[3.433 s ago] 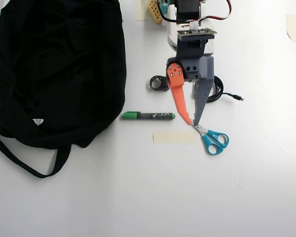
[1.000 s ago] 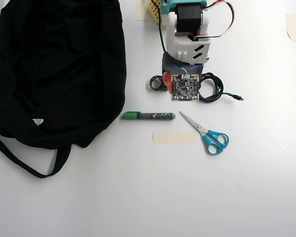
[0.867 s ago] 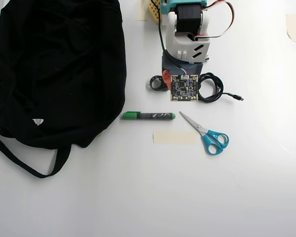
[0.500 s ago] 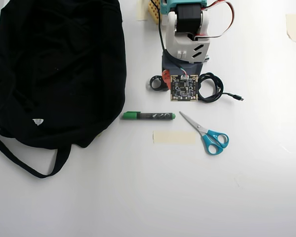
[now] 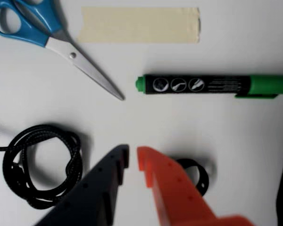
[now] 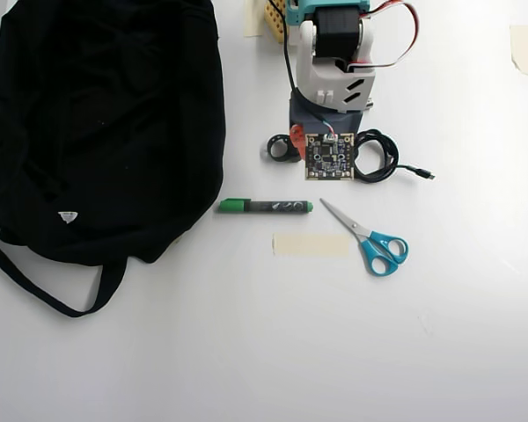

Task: Put the green marker into the black bag

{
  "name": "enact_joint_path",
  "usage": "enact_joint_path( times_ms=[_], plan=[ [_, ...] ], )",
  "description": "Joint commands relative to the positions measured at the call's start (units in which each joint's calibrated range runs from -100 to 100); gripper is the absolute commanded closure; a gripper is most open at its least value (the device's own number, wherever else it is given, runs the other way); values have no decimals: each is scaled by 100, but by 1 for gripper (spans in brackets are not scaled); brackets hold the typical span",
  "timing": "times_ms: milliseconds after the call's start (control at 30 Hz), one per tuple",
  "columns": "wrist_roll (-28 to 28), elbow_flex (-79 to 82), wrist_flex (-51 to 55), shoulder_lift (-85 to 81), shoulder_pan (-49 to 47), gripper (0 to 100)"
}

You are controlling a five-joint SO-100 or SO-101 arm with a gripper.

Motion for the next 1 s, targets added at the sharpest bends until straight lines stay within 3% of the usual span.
enact_joint_path(
  times_ms=[0, 467, 633, 800, 967],
  plan=[
    [9, -245, -76, -187, 47, 98],
    [-60, -236, -102, -70, -222, 98],
    [-725, -245, -102, -70, -237, 98],
    [-846, -245, -300, -62, -140, 97],
    [-1596, -155, -334, -46, -13, 97]
  ],
)
